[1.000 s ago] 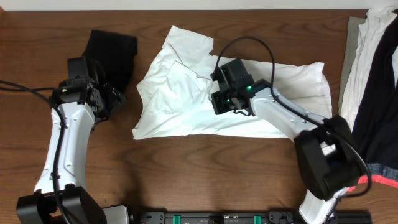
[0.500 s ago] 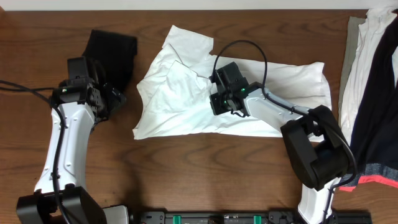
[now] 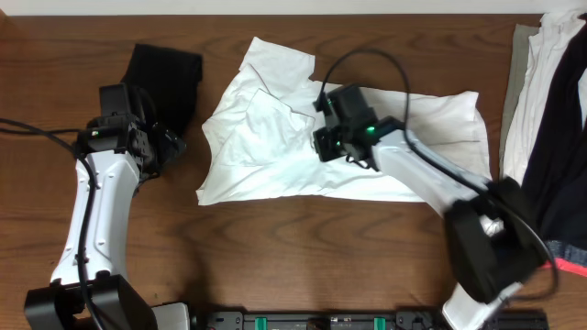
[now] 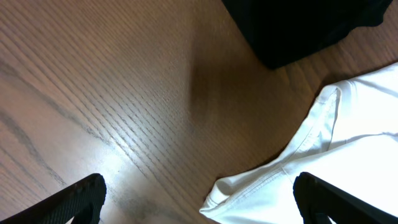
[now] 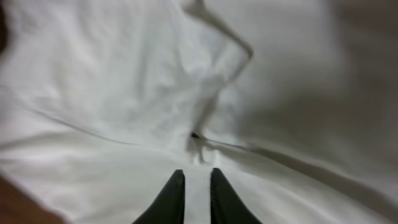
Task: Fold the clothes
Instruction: 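Move the right gripper to the shirt's right end and grasp it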
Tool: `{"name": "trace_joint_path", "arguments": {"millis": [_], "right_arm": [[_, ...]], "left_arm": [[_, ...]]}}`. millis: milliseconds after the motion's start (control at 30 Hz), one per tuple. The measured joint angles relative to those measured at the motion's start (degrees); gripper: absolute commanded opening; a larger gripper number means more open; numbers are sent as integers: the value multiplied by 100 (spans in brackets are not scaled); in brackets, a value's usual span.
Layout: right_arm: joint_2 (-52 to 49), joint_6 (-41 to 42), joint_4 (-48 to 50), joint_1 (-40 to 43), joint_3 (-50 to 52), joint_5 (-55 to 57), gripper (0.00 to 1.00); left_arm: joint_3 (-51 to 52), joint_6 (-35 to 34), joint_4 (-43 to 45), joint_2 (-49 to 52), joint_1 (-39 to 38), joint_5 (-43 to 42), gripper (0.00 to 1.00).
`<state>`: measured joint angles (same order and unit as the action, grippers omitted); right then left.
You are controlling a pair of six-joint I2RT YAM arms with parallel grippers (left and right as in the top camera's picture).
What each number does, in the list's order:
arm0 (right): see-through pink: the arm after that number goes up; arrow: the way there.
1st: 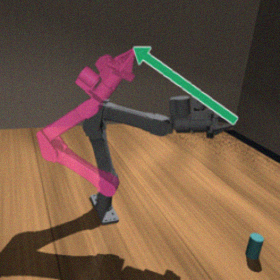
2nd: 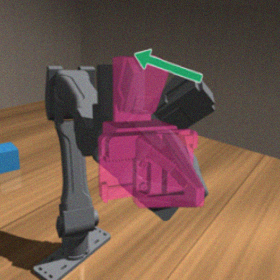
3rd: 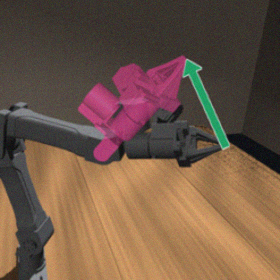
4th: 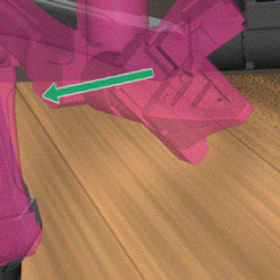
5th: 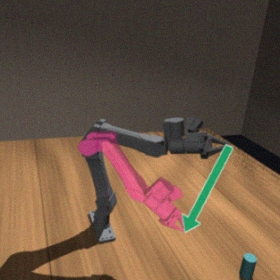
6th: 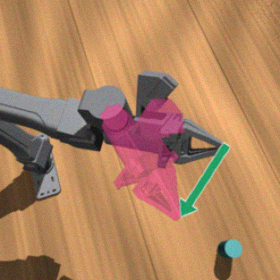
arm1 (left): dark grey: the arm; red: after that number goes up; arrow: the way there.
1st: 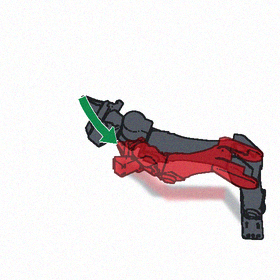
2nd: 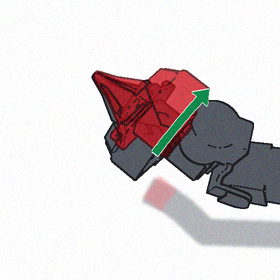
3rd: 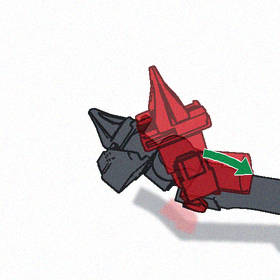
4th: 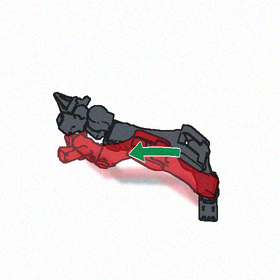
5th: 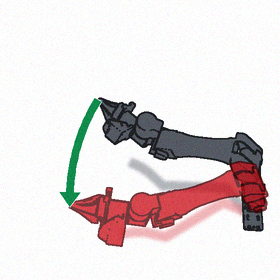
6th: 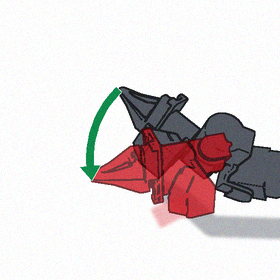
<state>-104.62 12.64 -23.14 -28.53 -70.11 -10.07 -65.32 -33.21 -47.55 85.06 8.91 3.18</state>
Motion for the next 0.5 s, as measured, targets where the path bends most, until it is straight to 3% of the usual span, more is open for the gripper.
{"name": "trace_joint_path", "arguments": {"millis": [233,500], "right_arm": [[1226,-50,-485,706,-2,-48,25],[1617,-68,-719,2142,-2,-44,29]], "left_arm": [[0,0,2,0,0,0,98],[0,0,2,0,0,-2,98]]}}
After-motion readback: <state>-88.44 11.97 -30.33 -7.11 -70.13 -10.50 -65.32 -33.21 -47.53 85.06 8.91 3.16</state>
